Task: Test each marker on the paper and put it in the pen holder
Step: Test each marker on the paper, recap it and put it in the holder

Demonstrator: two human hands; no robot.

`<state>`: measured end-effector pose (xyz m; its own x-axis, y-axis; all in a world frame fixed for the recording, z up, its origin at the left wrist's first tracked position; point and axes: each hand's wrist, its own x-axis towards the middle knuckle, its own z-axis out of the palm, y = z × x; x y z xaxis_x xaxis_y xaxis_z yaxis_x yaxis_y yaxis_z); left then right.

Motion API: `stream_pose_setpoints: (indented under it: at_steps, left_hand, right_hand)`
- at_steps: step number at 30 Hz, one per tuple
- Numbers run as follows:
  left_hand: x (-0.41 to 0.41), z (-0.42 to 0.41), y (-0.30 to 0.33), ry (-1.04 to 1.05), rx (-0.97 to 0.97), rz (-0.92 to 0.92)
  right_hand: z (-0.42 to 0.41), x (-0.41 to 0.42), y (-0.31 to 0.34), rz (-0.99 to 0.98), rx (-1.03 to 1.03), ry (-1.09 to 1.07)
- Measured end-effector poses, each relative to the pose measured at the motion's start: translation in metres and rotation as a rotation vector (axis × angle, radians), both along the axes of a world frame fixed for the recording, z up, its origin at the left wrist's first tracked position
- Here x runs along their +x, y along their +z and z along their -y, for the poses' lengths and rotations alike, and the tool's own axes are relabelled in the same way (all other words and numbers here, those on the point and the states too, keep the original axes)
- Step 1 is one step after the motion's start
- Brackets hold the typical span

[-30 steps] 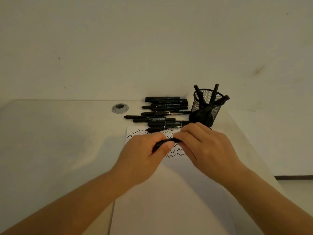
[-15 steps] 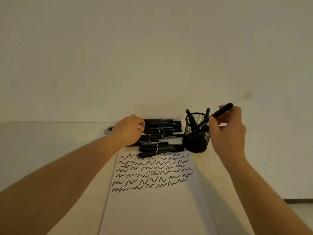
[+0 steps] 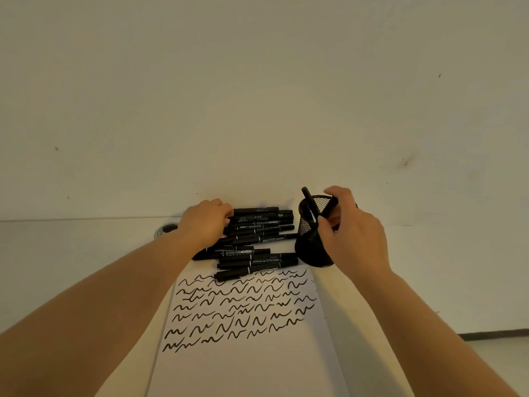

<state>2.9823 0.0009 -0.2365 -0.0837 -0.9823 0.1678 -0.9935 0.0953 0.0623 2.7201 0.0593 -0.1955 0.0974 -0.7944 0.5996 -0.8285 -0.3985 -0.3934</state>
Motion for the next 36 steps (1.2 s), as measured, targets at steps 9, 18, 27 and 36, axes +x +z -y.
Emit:
stream_pose_setpoints:
  at_steps: [9,18,27,36]
  left_hand:
    - [-0.002,0.010,0.001,0.063,0.177,-0.150]
    - [-0.001,-0.009,0.004,0.128,0.070,-0.304]
    - [-0.021,-0.118,0.036,-0.153,-0.010,-0.587]
    - [-0.049,-0.206,0.034,-0.360,0.036,-0.790]
  right_hand:
    - [-0.003,0.001,-0.002,-0.011,-0.043,0.021]
    - [-0.030,0.001,-0.008,0.009,-0.236,-0.020]
    - [-0.105,0.029,-0.023,0.377,0.168,0.310]
    - [-0.141,0.051,-0.012,0.951,0.605,0.414]
